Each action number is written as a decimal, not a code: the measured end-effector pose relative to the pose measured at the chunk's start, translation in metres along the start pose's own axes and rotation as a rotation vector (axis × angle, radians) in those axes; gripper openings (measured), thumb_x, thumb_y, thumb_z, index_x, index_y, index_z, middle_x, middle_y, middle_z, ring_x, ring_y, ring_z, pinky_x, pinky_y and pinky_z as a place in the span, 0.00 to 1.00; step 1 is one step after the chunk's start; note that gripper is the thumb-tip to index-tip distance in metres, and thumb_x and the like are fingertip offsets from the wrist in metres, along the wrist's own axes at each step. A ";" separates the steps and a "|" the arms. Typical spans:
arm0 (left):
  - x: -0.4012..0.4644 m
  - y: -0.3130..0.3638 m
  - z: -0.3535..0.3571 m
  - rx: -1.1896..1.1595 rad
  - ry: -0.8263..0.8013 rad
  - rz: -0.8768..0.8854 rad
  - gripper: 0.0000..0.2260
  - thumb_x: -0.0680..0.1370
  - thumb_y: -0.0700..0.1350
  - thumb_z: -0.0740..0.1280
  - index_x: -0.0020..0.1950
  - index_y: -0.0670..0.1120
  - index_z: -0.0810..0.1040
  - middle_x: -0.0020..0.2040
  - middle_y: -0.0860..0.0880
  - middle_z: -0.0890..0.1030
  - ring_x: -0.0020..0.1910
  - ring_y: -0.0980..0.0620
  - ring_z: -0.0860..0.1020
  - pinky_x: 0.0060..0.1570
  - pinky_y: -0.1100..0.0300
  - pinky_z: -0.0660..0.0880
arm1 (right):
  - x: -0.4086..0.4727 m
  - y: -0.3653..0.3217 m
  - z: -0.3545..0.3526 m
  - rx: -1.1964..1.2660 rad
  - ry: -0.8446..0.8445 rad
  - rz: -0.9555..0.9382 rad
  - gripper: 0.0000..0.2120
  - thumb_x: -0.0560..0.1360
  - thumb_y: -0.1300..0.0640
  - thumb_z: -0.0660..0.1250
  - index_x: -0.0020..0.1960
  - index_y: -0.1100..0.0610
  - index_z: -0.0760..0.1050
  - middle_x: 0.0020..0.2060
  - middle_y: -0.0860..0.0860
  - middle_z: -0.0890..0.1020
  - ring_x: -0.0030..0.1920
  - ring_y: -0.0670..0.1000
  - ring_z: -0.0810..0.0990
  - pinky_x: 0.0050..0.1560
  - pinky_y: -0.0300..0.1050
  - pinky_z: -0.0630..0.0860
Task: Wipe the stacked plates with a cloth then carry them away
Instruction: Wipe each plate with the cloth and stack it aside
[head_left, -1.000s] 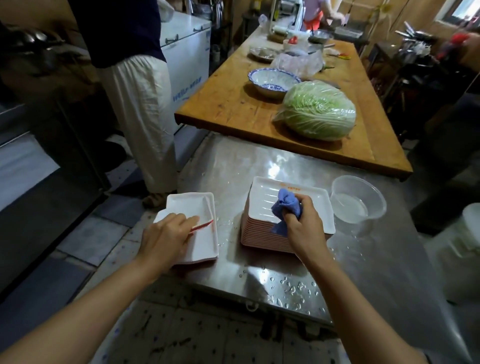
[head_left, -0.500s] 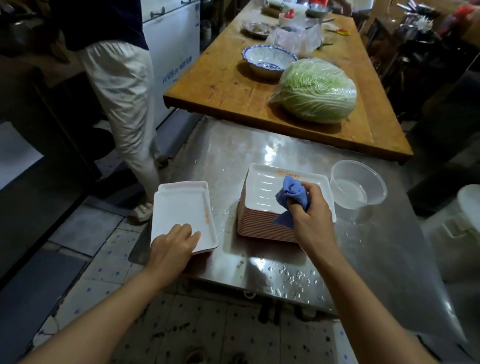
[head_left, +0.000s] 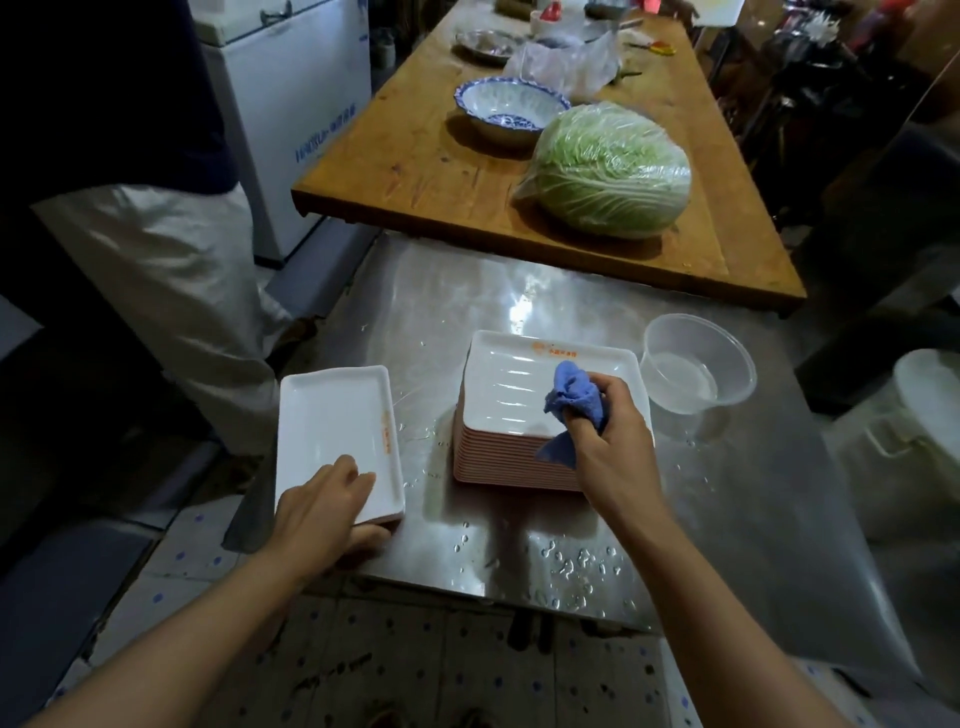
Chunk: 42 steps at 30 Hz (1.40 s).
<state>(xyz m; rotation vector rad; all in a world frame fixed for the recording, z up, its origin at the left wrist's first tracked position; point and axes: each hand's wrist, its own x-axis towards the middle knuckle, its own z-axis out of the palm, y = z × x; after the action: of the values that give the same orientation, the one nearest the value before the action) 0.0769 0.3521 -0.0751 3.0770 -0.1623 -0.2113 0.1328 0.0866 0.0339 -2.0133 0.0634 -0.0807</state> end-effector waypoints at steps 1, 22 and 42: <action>0.004 0.003 -0.004 0.009 -0.021 -0.027 0.24 0.73 0.67 0.62 0.56 0.49 0.74 0.55 0.50 0.72 0.51 0.50 0.73 0.36 0.58 0.67 | 0.003 0.000 0.001 -0.021 -0.004 -0.006 0.10 0.76 0.61 0.63 0.55 0.49 0.72 0.44 0.45 0.80 0.42 0.40 0.77 0.37 0.27 0.70; 0.104 0.077 -0.072 -0.917 0.016 -0.214 0.26 0.71 0.41 0.69 0.67 0.54 0.71 0.35 0.52 0.76 0.38 0.47 0.79 0.44 0.49 0.79 | 0.069 0.002 0.074 -0.578 -0.314 -0.301 0.22 0.73 0.62 0.66 0.66 0.61 0.71 0.67 0.55 0.69 0.66 0.56 0.62 0.64 0.39 0.58; 0.099 0.088 -0.071 -0.903 0.067 -0.289 0.25 0.71 0.36 0.65 0.68 0.50 0.71 0.29 0.50 0.74 0.36 0.44 0.78 0.46 0.47 0.78 | 0.069 0.042 -0.038 -0.980 -0.211 -0.154 0.17 0.73 0.57 0.64 0.62 0.53 0.74 0.66 0.50 0.71 0.60 0.58 0.67 0.58 0.48 0.64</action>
<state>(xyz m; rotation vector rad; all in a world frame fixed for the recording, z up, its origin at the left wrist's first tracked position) 0.1753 0.2574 -0.0127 2.1861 0.3028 -0.1366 0.1975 0.0288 0.0140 -2.9911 -0.2318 0.0869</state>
